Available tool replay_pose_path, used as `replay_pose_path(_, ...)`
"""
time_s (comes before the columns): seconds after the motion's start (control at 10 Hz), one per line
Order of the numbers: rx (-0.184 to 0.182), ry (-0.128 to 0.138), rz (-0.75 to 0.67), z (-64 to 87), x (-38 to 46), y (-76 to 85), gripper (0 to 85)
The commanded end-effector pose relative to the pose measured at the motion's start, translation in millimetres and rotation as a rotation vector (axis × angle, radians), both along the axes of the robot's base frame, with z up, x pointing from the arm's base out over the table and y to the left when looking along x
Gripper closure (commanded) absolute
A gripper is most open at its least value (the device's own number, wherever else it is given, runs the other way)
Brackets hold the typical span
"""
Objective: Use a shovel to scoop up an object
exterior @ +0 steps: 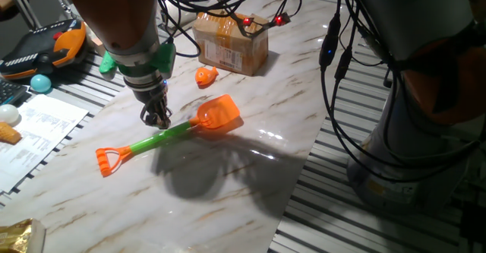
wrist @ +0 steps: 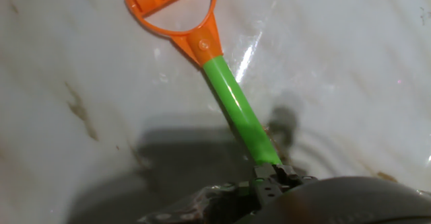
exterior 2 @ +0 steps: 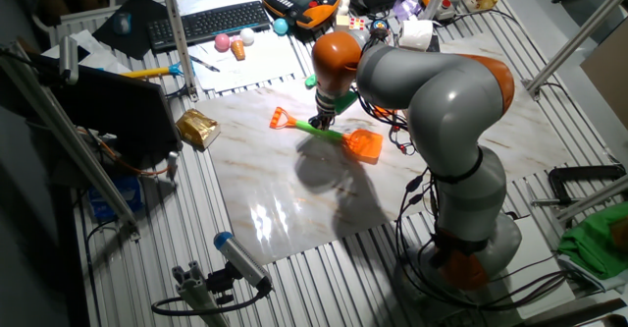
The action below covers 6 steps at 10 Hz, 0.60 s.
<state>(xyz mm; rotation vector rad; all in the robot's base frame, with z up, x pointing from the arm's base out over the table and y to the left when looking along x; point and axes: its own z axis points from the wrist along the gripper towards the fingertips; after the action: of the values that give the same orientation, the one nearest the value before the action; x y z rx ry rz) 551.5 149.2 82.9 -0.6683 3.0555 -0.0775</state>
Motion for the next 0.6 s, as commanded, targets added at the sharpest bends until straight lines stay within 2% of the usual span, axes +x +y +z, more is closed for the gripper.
replay_pose_path(0.0, 0.003, -0.002, -0.098, 0.0, -0.1, 0.1, 84.3)
replay_pose_path(0.5, 0.02, -0.038, -0.585, 1.2, 0.0, -0.3, 84.3)
